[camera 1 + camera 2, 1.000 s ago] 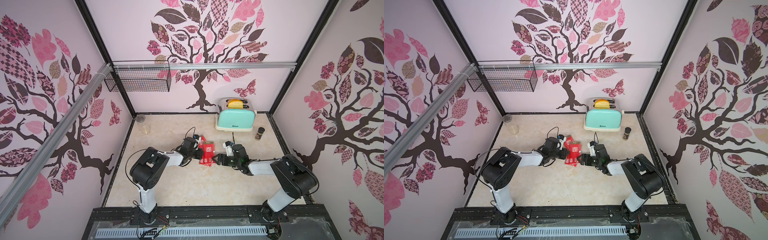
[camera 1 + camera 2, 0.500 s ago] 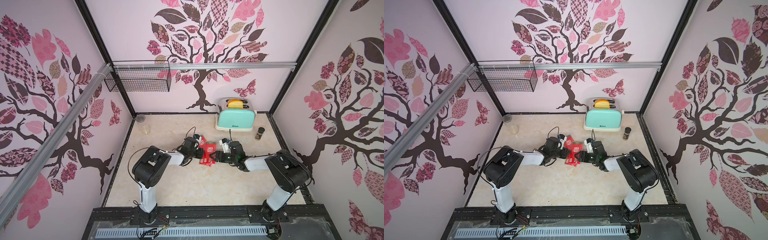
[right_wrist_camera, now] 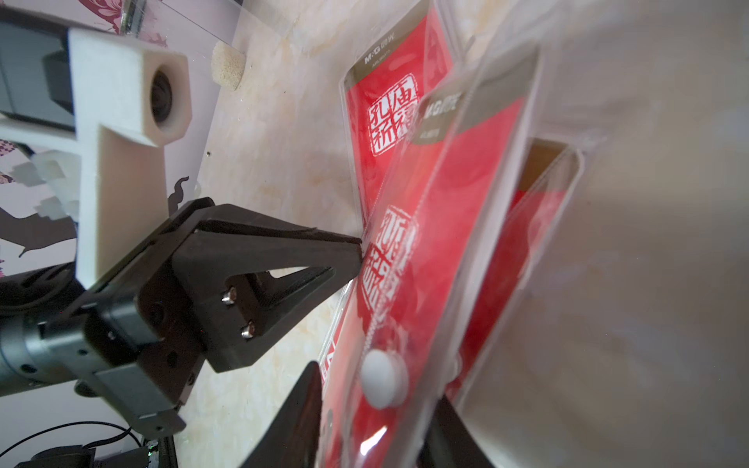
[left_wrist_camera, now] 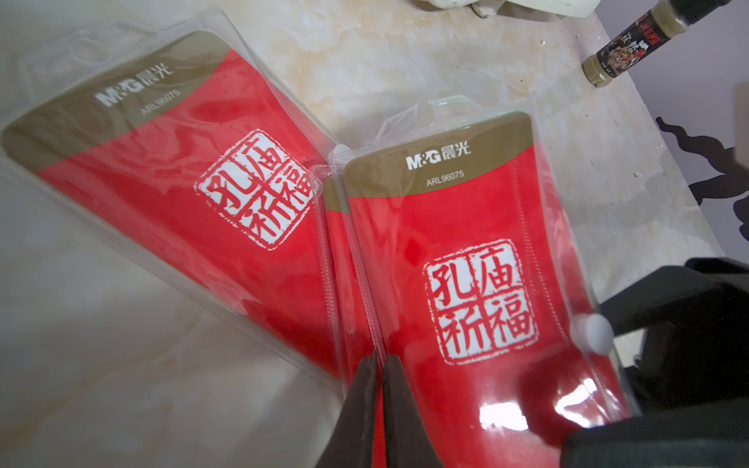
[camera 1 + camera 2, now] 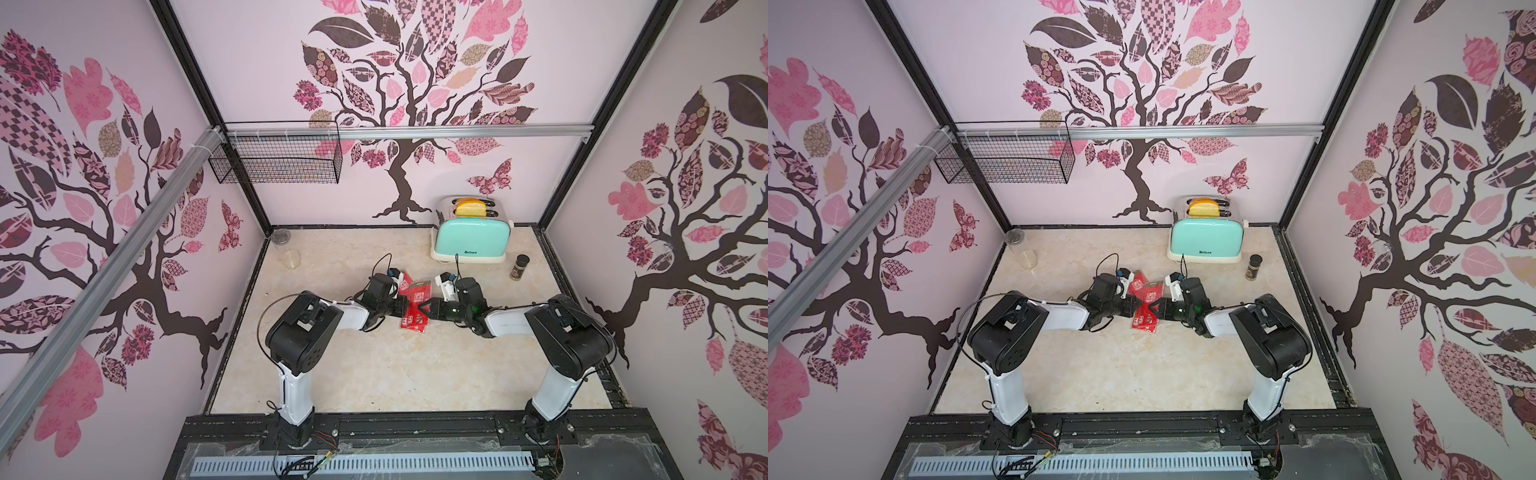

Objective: Open the ruler set and take out the ruler
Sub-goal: Pick up the ruler set bag from the ruler set bag.

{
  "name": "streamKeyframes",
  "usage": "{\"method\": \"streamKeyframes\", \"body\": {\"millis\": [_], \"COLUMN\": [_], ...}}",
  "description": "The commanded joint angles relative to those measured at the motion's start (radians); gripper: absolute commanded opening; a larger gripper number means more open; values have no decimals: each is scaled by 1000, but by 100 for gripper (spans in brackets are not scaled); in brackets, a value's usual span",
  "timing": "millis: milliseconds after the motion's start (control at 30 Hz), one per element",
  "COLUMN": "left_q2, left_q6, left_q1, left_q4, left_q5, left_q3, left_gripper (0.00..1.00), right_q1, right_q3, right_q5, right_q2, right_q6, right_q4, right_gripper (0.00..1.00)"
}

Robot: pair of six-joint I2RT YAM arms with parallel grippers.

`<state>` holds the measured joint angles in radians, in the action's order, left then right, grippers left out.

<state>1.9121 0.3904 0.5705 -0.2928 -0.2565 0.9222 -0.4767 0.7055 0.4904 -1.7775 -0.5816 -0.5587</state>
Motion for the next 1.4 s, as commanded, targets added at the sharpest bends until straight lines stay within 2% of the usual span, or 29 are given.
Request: {"method": "streamKeyframes", "body": {"millis": [0, 167, 333, 400, 567, 700, 900, 1133, 1367], "left_q2": [19, -3, -53, -92, -218, -310, -431, -539, -564], "left_q6": [-16, -22, -34, -46, -72, -89, -85, -52, -9], "left_q1": [6, 7, 8, 7, 3, -1, -20, -50, -60], "left_q4": [16, 19, 45, 64, 93, 105, 59, -81, -303], "left_q5": [-18, -15, 0, 17, 59, 72, 80, 11, -142], "left_q3": [10, 9, 10, 7, -21, -49, -139, -254, -321], "left_gripper": [11, 12, 15, 22, 48, 59, 67, 72, 76], "right_q1": [-6, -5, -5, -5, -6, -6, -6, -6, -6], "right_q3": [33, 58, 80, 88, 112, 129, 131, 115, 124], "right_q5": [-7, -23, -33, -33, -18, 25, 83, 172, 251], "right_q2": [7, 12, 30, 47, 99, 132, 207, 312, 368], "right_q6": [15, 42, 74, 97, 165, 190, 177, 108, 74], "right_q4": [34, 81, 117, 138, 191, 213, 212, 146, 129], "right_gripper": [33, 22, 19, 18, 16, 15, 13, 11, 10]}}
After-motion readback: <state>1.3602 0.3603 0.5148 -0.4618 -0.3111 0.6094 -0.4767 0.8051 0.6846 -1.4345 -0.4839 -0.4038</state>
